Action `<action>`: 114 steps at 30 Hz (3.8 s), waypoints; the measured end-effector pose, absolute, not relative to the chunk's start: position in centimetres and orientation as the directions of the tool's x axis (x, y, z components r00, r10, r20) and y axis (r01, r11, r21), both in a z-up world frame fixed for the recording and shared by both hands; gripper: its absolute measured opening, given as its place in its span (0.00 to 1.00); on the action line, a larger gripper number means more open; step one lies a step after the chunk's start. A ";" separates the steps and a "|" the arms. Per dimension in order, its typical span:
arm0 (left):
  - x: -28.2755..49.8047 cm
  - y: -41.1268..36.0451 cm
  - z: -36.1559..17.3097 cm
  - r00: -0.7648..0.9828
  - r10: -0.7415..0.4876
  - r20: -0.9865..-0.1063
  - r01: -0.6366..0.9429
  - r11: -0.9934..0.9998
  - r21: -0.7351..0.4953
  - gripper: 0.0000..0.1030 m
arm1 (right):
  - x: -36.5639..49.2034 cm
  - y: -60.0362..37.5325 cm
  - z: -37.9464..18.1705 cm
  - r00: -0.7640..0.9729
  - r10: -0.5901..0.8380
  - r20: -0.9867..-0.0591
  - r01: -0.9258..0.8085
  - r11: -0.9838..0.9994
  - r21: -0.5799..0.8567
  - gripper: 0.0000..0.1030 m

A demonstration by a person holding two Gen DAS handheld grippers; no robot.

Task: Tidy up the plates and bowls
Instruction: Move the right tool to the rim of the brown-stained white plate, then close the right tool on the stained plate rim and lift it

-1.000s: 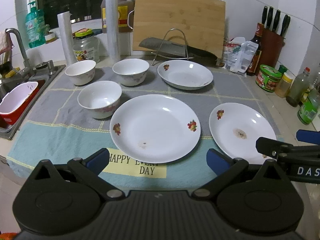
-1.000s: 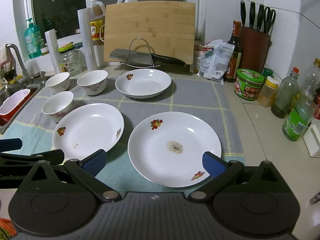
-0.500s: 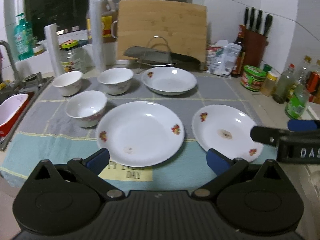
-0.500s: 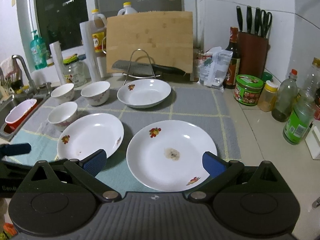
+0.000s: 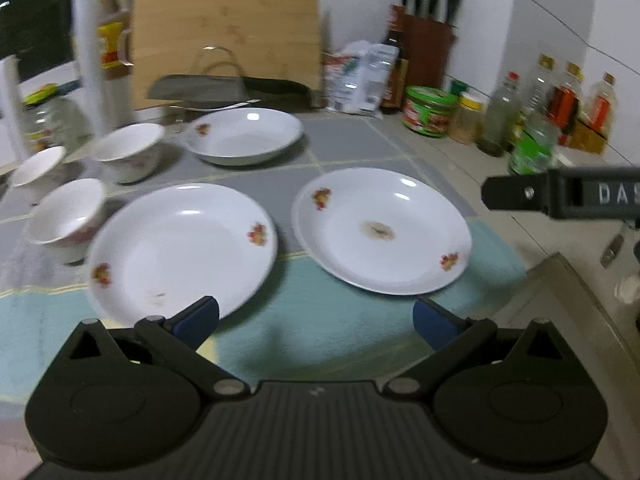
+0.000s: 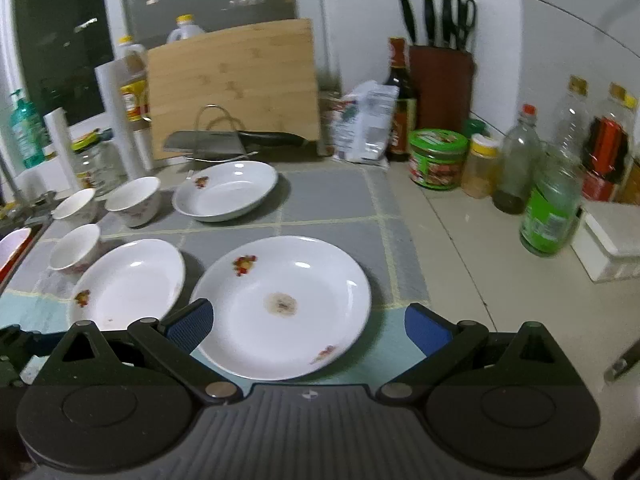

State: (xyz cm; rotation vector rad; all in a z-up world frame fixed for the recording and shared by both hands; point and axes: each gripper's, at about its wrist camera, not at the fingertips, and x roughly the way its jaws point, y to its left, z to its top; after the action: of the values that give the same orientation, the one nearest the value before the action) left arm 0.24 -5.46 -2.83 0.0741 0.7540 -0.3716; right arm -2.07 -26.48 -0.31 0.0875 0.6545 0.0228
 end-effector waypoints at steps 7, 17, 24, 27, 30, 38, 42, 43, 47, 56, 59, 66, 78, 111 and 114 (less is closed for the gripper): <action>1.7 -7.8 -6.2 0.622 -0.405 -0.670 0.512 0.858 -0.044 0.99 | -1.0 -27.8 -2.3 0.762 -0.040 -0.647 0.119 0.990 0.079 1.00; 4.0 -9.1 -9.0 0.559 -0.473 -0.681 0.595 0.801 -0.067 0.99 | 0.1 -27.8 -3.2 0.719 -0.134 -0.682 0.209 0.978 0.028 1.00; 4.8 -10.8 -9.8 0.576 -0.441 -0.688 0.597 0.802 -0.014 0.99 | 2.6 -28.5 -3.7 0.707 -0.100 -0.700 0.158 0.987 0.018 1.00; 5.0 -11.5 -9.8 0.594 -0.421 -0.686 0.579 0.815 0.001 1.00 | 4.4 -29.1 -4.1 0.710 -0.051 -0.702 0.088 0.996 0.016 1.00; 5.1 -12.1 -9.9 0.620 -0.385 -0.684 0.528 0.849 0.001 1.00 | 6.7 -29.8 -4.7 0.696 0.015 -0.718 0.007 1.000 0.027 1.00; 4.8 -12.8 -10.0 0.658 -0.350 -0.667 0.469 0.883 -0.001 1.00 | 11.9 -30.2 -6.9 0.620 0.172 -0.765 -0.198 0.978 0.059 1.00; 4.1 -12.7 -10.2 0.684 -0.349 -0.640 0.456 0.890 0.002 1.00 | 13.2 -30.3 -8.0 0.569 0.242 -0.786 -0.260 0.960 0.107 1.00; 4.0 -12.7 -10.2 0.688 -0.349 -0.636 0.454 0.891 0.003 1.00 | 13.5 -30.3 -8.2 0.559 0.250 -0.790 -0.271 0.956 0.111 1.00; 3.9 -12.9 -10.1 0.687 -0.338 -0.643 0.440 0.898 -0.001 1.00 | 14.4 -30.1 -8.9 0.522 0.285 -0.804 -0.315 0.940 0.129 1.00; 3.4 -12.6 -10.4 0.708 -0.340 -0.619 0.433 0.901 0.000 1.00 | 15.1 -30.6 -9.1 0.476 0.336 -0.813 -0.375 0.914 0.158 1.00; 3.6 -12.7 -10.2 0.701 -0.335 -0.630 0.433 0.902 0.001 1.00 | 14.8 -30.6 -9.3 0.477 0.343 -0.809 -0.414 0.900 0.138 1.00; 4.1 -12.8 -10.1 0.683 -0.340 -0.647 0.448 0.894 0.003 1.00 | 15.2 -30.3 -9.1 0.440 0.373 -0.817 -0.521 0.847 0.106 1.00; 4.2 -12.6 -10.2 0.676 -0.358 -0.644 0.474 0.880 0.009 1.00 | 18.4 -30.1 -8.7 0.295 0.519 -0.802 -0.687 0.699 0.199 1.00; 5.3 -13.7 -8.7 0.661 -0.381 -0.646 0.542 0.838 0.060 0.99 | 20.8 -31.0 -7.4 0.180 0.639 -0.748 -0.744 0.586 0.321 1.00; 6.1 -14.4 -8.2 0.663 -0.392 -0.638 0.550 0.833 0.061 0.99 | 21.1 -31.8 -6.8 0.211 0.639 -0.740 -0.739 0.599 0.307 1.00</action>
State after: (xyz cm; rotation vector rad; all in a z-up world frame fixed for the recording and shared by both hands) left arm 6.14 -14.35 -8.18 0.2589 0.6553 -0.5390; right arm 21.11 -31.80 -6.77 -0.1225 0.9620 0.9607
